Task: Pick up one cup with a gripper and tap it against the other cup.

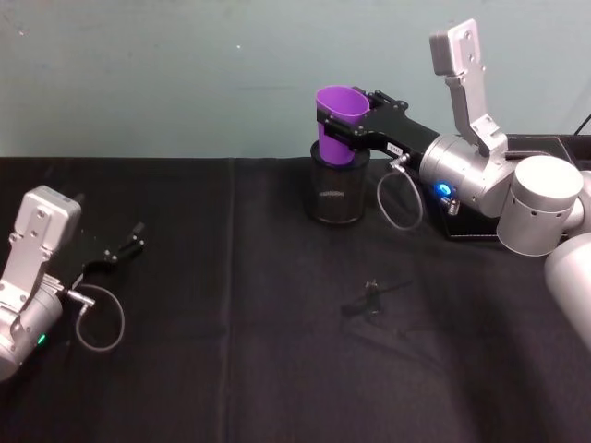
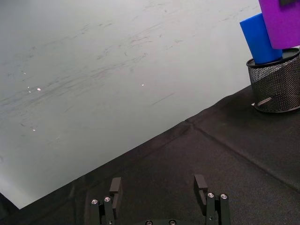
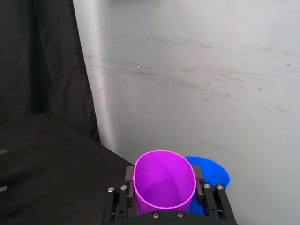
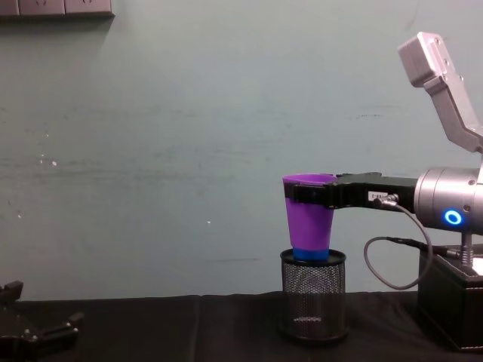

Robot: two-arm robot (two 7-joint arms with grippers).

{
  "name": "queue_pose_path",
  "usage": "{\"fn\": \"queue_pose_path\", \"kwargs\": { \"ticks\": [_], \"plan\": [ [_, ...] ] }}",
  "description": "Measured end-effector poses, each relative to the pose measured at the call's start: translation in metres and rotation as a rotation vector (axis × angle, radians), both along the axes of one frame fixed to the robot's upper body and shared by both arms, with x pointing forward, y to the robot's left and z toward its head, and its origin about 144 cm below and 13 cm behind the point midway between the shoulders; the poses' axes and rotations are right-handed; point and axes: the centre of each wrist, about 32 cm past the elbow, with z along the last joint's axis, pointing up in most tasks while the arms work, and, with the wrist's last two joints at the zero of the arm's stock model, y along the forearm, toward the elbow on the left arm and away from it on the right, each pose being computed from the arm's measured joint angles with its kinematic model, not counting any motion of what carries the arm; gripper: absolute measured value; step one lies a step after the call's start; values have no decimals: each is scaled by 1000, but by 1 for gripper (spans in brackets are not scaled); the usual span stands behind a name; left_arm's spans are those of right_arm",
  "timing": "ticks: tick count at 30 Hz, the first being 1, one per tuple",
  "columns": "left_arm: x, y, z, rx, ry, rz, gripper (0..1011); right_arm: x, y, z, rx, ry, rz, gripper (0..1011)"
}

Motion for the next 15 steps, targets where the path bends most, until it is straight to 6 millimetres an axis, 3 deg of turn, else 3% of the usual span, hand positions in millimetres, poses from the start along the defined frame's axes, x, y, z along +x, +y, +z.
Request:
{"fn": "queue_pose_path", "kwargs": {
  "ticks": [15],
  "plan": [
    [0, 0, 0, 0, 0, 0, 1000, 0, 0, -1, -1, 1, 1, 721]
  ]
}}
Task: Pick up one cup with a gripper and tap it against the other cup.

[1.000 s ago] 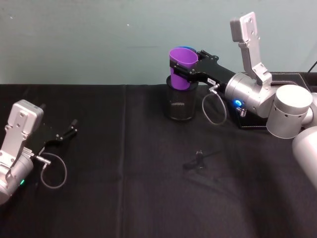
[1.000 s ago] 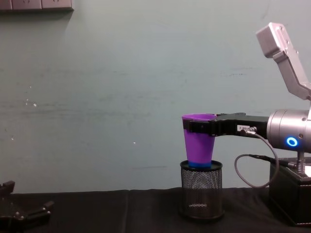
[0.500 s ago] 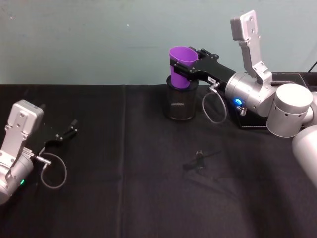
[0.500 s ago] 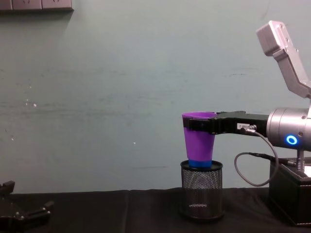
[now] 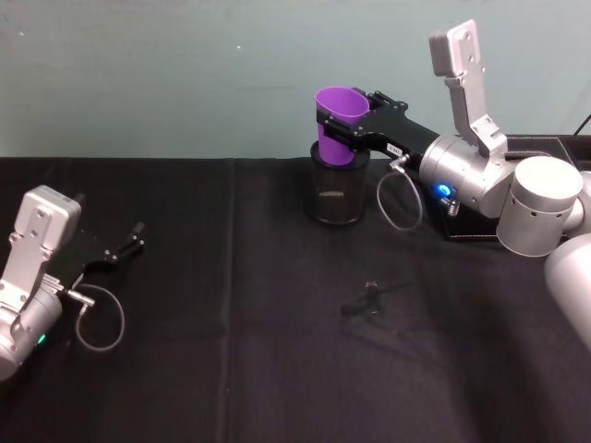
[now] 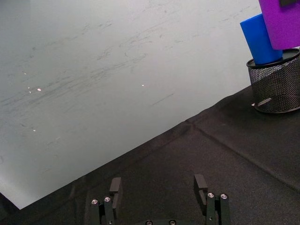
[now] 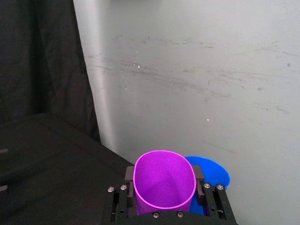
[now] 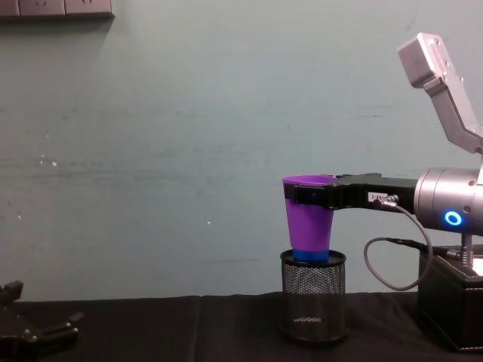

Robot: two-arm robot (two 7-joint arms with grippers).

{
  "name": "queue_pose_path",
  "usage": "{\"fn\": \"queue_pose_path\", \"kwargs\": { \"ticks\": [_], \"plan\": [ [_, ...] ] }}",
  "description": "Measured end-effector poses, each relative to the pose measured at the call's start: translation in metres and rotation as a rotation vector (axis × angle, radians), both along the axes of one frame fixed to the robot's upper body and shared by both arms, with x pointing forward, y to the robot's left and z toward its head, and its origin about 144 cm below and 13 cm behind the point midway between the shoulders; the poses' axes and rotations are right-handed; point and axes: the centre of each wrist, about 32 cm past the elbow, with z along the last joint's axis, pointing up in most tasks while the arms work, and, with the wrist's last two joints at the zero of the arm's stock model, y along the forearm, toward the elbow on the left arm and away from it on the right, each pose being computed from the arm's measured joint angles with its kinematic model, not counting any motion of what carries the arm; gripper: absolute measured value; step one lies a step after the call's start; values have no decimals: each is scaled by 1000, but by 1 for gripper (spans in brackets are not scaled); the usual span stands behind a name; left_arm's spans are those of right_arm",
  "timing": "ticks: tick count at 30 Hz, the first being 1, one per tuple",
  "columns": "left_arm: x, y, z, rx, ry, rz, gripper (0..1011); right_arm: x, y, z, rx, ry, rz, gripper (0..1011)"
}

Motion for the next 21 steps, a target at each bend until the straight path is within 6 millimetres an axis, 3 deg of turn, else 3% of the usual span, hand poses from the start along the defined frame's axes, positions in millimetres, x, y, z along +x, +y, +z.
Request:
{"fn": "queue_pose_path", "kwargs": {
  "ticks": [21],
  "plan": [
    [0, 0, 0, 0, 0, 0, 1000, 0, 0, 0, 0, 0, -1, 721]
  ]
}}
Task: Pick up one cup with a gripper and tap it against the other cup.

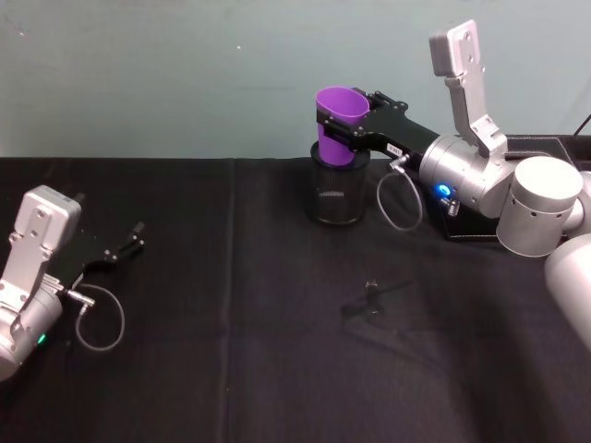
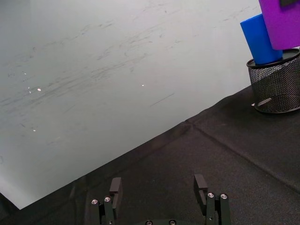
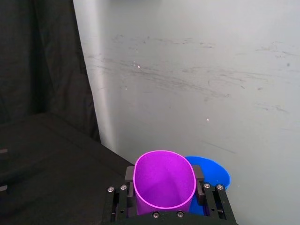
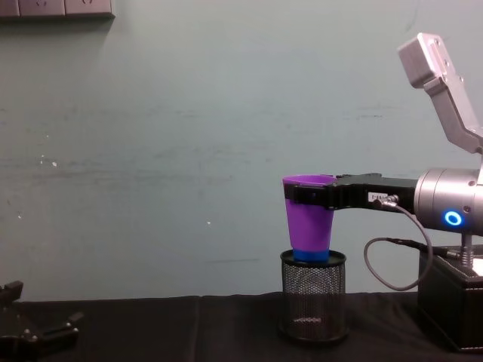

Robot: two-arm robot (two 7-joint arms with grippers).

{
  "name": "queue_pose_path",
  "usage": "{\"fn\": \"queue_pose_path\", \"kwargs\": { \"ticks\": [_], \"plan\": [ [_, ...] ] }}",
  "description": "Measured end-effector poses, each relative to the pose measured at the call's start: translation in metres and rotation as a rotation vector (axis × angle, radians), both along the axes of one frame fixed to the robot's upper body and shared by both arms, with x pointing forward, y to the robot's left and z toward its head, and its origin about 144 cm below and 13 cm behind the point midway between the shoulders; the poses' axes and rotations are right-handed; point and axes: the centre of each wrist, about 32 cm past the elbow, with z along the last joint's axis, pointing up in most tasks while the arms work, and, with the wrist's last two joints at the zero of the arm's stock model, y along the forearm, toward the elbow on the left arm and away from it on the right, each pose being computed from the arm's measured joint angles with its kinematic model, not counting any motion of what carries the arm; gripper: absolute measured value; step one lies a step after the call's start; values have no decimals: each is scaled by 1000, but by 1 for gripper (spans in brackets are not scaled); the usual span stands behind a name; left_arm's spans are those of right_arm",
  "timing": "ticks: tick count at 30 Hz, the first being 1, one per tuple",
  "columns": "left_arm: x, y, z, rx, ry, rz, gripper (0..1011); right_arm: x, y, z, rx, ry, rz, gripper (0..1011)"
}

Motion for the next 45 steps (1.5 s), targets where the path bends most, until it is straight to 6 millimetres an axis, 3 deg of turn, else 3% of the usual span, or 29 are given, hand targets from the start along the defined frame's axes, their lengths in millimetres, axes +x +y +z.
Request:
{"fn": "queue_pose_path", "kwargs": {
  "ticks": [45],
  "plan": [
    [0, 0, 0, 0, 0, 0, 1000, 0, 0, 0, 0, 0, 0, 721]
  ]
}}
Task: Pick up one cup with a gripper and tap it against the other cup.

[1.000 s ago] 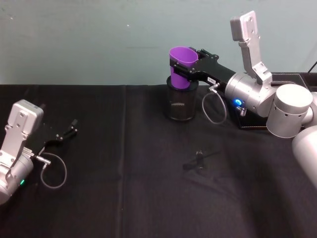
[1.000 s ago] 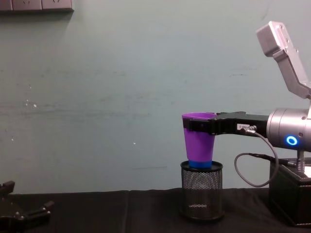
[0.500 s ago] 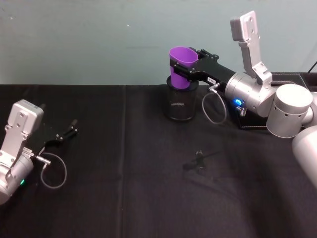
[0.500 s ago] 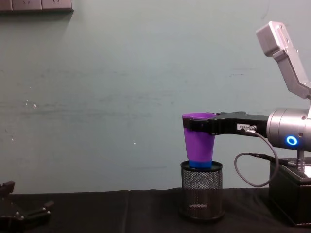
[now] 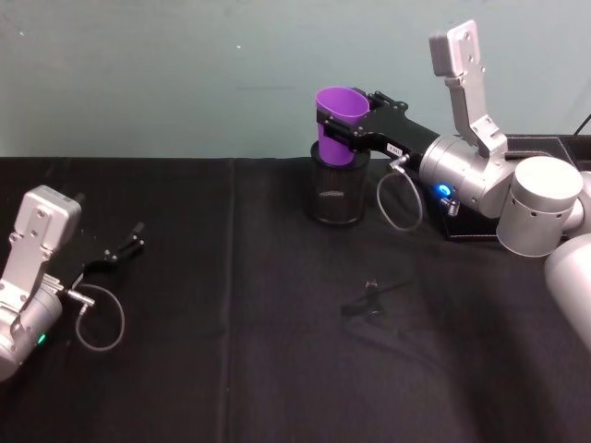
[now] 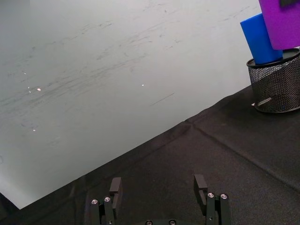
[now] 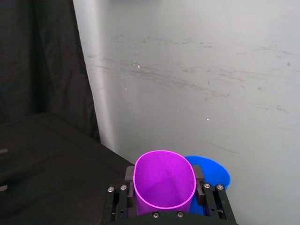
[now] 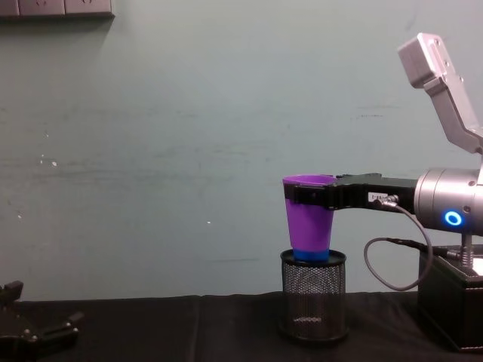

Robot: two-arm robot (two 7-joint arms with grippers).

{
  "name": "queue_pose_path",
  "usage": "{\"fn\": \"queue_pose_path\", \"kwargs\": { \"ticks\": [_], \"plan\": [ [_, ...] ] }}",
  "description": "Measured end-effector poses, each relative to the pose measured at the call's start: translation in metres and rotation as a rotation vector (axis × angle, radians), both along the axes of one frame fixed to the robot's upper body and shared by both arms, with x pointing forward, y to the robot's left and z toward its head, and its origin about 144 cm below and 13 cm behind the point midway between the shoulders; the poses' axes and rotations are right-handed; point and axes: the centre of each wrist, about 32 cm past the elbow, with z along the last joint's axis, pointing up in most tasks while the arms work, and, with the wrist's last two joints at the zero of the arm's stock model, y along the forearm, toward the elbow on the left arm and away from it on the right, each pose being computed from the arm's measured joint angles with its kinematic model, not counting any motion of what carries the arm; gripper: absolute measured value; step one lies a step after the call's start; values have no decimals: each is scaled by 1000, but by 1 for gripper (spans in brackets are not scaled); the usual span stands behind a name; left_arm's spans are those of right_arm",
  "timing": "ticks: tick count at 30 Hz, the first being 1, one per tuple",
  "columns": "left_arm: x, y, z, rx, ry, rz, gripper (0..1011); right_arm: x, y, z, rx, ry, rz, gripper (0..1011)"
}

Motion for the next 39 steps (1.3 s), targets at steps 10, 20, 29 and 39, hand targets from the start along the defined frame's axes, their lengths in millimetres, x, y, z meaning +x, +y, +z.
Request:
{"fn": "queue_pose_path", "kwargs": {
  "ticks": [10, 20, 29, 39],
  "plan": [
    [0, 0, 0, 0, 0, 0, 1000, 0, 0, 0, 0, 0, 0, 721],
    [0, 0, 0, 0, 0, 0, 1000, 0, 0, 0, 0, 0, 0, 722],
    [0, 0, 0, 0, 0, 0, 1000, 0, 0, 0, 0, 0, 0, 722],
    [0, 0, 0, 0, 0, 0, 1000, 0, 0, 0, 0, 0, 0, 721]
  ]
}}
